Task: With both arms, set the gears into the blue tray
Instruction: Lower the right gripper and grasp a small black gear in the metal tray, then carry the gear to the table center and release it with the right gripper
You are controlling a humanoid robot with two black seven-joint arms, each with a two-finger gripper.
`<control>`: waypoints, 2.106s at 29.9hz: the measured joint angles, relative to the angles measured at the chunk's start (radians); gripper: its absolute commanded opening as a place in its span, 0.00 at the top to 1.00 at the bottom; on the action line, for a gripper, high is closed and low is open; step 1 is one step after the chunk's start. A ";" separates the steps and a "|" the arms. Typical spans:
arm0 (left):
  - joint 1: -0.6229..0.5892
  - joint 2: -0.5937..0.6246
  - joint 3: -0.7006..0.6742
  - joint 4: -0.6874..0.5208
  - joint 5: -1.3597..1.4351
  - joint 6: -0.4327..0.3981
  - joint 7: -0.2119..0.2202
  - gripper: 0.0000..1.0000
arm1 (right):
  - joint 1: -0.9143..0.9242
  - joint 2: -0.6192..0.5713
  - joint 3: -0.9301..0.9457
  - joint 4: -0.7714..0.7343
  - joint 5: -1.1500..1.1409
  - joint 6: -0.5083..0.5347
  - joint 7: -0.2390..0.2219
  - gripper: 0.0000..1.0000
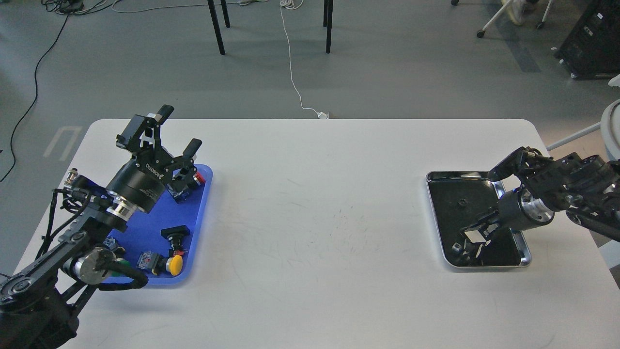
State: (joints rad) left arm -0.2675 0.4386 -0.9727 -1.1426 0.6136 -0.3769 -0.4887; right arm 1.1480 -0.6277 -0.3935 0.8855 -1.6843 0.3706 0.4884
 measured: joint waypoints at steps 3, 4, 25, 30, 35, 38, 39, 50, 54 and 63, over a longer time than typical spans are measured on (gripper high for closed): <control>0.000 0.001 0.000 0.000 0.000 0.000 0.000 0.02 | -0.006 0.000 0.000 0.000 0.000 0.000 0.000 0.52; 0.000 0.001 0.000 0.000 0.000 -0.001 0.000 0.02 | -0.007 0.000 0.000 0.000 0.000 0.000 0.000 0.54; 0.000 0.009 0.000 0.000 0.000 -0.001 0.000 0.02 | 0.008 -0.006 -0.001 0.008 0.002 0.006 0.000 0.76; 0.001 0.014 0.000 0.000 0.000 -0.001 0.000 0.02 | 0.033 -0.013 -0.001 0.017 0.007 0.005 0.000 0.76; 0.001 0.017 0.000 0.000 0.000 -0.001 0.000 0.02 | 0.087 -0.024 0.000 0.061 0.013 0.005 0.000 0.76; 0.001 0.018 0.000 0.000 0.000 -0.001 0.000 0.02 | 0.134 -0.022 0.001 0.090 0.040 0.011 0.000 0.75; 0.001 0.018 0.000 0.000 0.000 -0.001 0.000 0.02 | 0.150 -0.016 0.001 0.099 0.061 0.015 0.000 0.75; 0.001 0.034 -0.002 0.000 0.000 -0.001 0.000 0.02 | 0.228 0.292 -0.022 0.039 0.180 0.057 0.000 0.75; 0.004 0.051 -0.025 0.000 -0.001 -0.001 0.000 0.02 | 0.226 0.413 -0.032 -0.022 0.200 0.055 0.000 0.75; 0.031 0.083 -0.044 0.000 -0.002 -0.002 0.000 0.02 | 0.206 0.553 -0.072 -0.050 0.237 0.044 0.000 0.75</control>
State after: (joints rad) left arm -0.2366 0.5220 -1.0163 -1.1429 0.6121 -0.3792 -0.4887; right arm 1.3544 -0.0747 -0.4655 0.8359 -1.4473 0.4149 0.4886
